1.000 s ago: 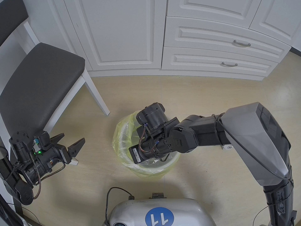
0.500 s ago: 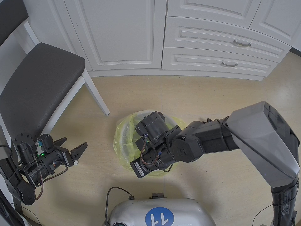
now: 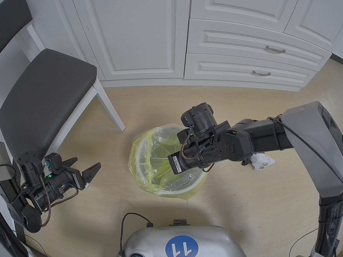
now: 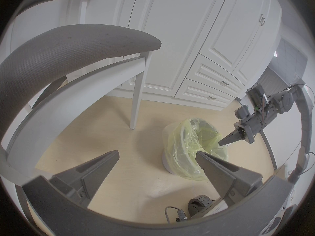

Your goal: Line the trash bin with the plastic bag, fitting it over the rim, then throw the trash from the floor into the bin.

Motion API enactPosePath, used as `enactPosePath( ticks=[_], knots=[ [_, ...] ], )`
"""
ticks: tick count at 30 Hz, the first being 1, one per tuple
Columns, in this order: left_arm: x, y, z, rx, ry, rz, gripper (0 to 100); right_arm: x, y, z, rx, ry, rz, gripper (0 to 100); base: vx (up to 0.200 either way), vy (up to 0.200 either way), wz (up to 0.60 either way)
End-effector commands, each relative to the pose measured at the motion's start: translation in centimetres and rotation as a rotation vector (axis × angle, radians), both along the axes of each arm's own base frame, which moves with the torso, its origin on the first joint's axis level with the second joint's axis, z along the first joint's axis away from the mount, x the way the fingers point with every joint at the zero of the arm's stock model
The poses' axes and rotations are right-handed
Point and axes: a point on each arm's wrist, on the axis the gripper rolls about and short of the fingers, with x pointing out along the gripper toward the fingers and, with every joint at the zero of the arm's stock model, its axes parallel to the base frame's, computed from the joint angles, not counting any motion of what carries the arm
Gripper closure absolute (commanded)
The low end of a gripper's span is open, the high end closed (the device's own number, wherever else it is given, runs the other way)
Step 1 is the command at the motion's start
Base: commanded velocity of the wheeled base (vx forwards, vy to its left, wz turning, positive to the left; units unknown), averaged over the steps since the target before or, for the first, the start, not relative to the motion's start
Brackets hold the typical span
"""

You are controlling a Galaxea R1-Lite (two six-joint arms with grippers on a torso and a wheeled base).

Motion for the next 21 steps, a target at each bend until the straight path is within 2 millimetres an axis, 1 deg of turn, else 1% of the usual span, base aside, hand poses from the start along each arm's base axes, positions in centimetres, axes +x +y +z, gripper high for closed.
enactPosePath(
  ticks=[1,2,4,5,9,11,12,14,16,17,18,21],
  knots=[
    [0.1,0.0,-0.1,0.000,0.002,0.001,0,2.1,-0.6,-2.4,-0.016,0.007,-0.041,100,0.000,0.000,0.00],
    [0.1,0.0,0.0,0.000,-0.001,0.003,0,2.5,-0.4,-3.0,-0.021,0.007,-0.039,100,0.000,0.000,0.00],
    [0.1,0.1,0.0,0.000,-0.004,0.004,0,3.0,-0.3,-3.3,-0.023,0.001,-0.037,100,0.000,0.000,0.00],
    [0.1,0.0,0.0,0.000,-0.004,0.003,0,3.6,0.2,-3.9,-0.021,-0.004,-0.036,100,0.000,0.000,0.00],
    [0.1,-0.1,-0.1,0.001,0.002,-0.002,0,3.9,0.3,-4.0,-0.023,0.001,-0.034,100,0.000,0.000,0.00],
    [0.1,-0.1,-0.1,0.002,0.005,-0.004,0,3.6,0.1,-3.9,-0.043,0.021,-0.030,100,0.000,0.000,0.00],
    [0.1,-0.1,-0.2,0.002,0.008,-0.004,0,2.9,-0.4,-3.0,-0.075,0.039,-0.016,100,0.000,0.000,0.00],
    [0.0,-0.1,-0.2,0.002,0.009,-0.004,0,2.0,-1.2,-2.1,-0.120,0.081,0.006,100,0.000,0.000,0.00],
    [0.0,-0.2,-0.2,0.002,0.011,-0.010,0,0.8,-2.0,-0.6,-0.138,0.092,0.020,100,0.000,0.000,0.00],
    [-0.1,-0.3,-0.3,0.002,0.013,-0.013,0,0.6,-2.2,-0.3,-0.137,0.091,0.022,100,0.000,0.000,0.00],
    [-0.1,-0.4,-0.3,0.003,0.014,-0.019,0,-0.2,-2.7,0.3,-0.136,0.095,0.033,100,0.000,0.000,0.00],
    [-0.1,-0.6,-0.5,0.003,0.023,-0.025,0,-2.0,-3.5,0.9,-0.147,0.114,0.073,100,0.000,0.000,0.00]
  ],
)
